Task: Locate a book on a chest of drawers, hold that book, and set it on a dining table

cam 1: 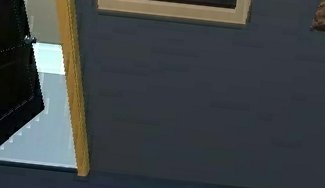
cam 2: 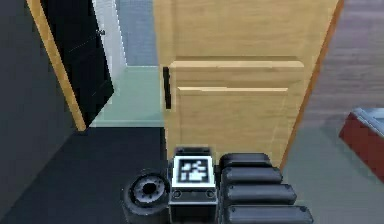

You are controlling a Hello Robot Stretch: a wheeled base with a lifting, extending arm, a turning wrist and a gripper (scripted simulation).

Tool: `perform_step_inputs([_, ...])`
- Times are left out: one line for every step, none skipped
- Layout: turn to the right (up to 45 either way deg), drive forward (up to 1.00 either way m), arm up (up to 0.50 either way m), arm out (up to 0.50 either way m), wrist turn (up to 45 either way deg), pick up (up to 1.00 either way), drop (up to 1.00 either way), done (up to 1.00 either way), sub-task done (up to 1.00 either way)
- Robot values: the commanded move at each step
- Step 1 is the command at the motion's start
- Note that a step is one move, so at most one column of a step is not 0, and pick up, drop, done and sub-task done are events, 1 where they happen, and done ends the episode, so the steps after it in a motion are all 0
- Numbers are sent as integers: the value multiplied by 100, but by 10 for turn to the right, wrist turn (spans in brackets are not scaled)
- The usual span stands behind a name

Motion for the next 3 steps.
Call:
perform_step_inputs([-60,0,0,0,0,0,0,0,0])
perform_step_inputs([0,45,0,0,0,0,0,0,0])
perform_step_inputs([-450,0,0,0,0,0,0,0,0])
